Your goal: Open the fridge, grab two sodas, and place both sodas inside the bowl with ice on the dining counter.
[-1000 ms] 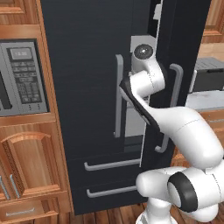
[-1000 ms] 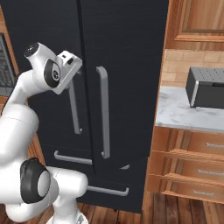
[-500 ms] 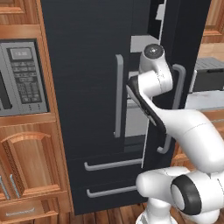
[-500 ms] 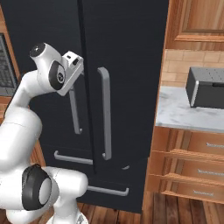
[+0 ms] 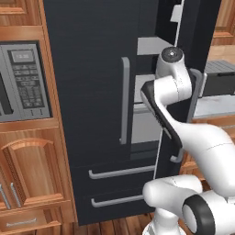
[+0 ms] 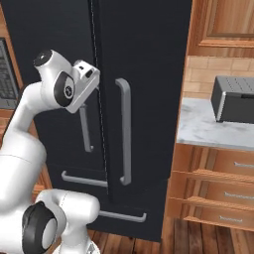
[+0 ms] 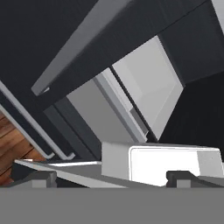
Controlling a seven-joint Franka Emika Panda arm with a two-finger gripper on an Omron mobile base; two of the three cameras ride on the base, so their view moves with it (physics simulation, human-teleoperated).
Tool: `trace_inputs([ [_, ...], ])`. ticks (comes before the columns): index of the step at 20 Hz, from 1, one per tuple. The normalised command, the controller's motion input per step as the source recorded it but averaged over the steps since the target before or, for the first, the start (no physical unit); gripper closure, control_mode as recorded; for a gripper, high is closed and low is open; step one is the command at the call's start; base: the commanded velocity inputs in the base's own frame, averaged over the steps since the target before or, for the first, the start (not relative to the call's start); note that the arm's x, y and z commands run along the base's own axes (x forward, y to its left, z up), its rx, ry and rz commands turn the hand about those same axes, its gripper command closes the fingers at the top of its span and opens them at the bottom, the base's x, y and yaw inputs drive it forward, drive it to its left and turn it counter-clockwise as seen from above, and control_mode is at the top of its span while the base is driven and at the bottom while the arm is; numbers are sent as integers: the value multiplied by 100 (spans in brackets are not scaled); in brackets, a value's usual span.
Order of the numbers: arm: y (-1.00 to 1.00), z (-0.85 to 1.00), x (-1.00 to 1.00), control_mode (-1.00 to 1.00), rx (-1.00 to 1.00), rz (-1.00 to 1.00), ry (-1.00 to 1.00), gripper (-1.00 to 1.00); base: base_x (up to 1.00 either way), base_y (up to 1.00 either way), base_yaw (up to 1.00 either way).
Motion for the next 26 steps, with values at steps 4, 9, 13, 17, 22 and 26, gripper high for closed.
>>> trace_inputs([
  [4,-51,0,-1,-100,5,0,7,-100,0,0,0],
  [9,-72,0,-16,-100,6,0,5,-100,0,0,0],
  [13,-88,0,-29,-100,7,0,4,-100,0,0,0],
  [17,-89,0,-40,-100,2,-2,0,-100,0,0,0],
  [22,-98,0,-31,-100,0,-4,0,-100,0,0,0],
  [26,-100,2,-4,-100,0,-3,1,-100,0,0,0],
])
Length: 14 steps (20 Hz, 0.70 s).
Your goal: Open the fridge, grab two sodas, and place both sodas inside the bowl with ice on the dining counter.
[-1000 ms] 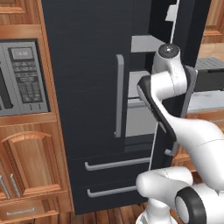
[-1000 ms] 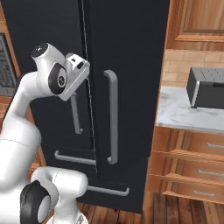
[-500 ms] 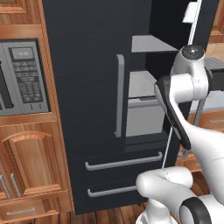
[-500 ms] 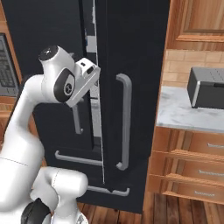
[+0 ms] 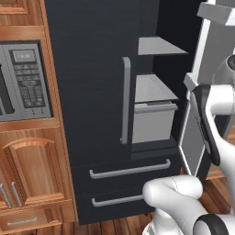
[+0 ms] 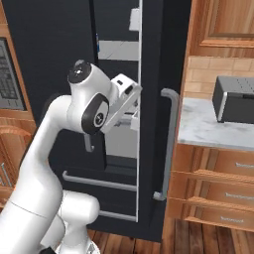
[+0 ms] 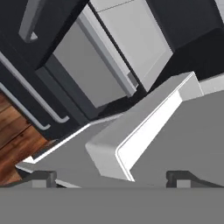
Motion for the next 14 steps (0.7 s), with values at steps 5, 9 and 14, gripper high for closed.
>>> trace_inputs([
  [5,-99,4,0,-100,0,-3,2,-100,0,0,0],
  [9,-78,5,3,-100,0,-5,0,-100,0,0,0],
  [14,-6,2,-4,-100,-1,-1,-2,-100,0,0,0],
])
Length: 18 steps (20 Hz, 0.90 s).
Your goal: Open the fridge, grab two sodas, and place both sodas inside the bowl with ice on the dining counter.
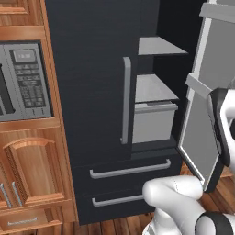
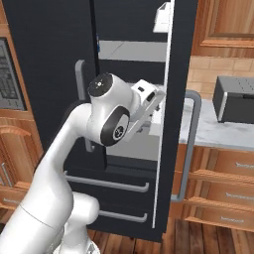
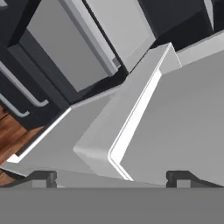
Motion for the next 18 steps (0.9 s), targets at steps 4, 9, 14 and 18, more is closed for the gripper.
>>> trace_inputs([
  [4,85,-6,-16,-100,0,10,-5,-100,0,0,0],
  [9,100,0,3,-100,0,1,-9,-100,0,0,0],
  [14,100,2,23,-100,12,-5,-15,-100,0,0,0],
  [18,100,0,26,-100,24,-11,-26,-100,0,0,0],
])
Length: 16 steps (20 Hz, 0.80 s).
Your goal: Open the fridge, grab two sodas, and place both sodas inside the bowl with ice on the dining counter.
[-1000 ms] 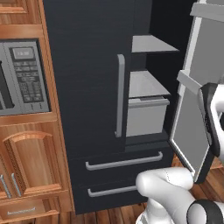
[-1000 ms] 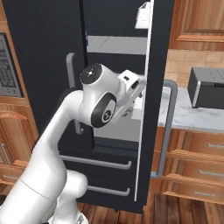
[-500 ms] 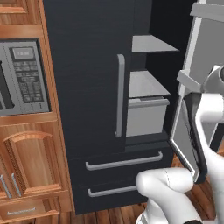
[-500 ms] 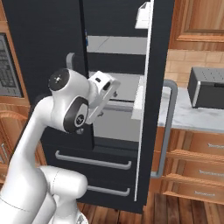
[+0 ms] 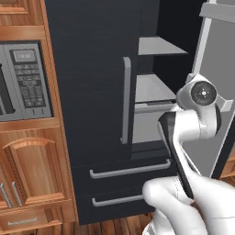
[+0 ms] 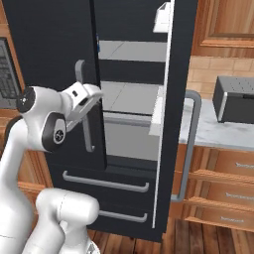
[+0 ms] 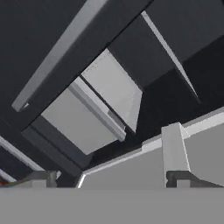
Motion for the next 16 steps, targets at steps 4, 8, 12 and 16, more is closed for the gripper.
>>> trace_inputs([
  [4,100,0,23,-100,32,-12,-31,-100,0,0,0],
  [8,94,0,13,-100,43,-9,-30,-100,0,0,0],
  [12,83,4,1,-100,53,-3,-20,-100,0,0,0],
  [16,12,59,-2,-100,63,0,8,-100,0,0,0],
])
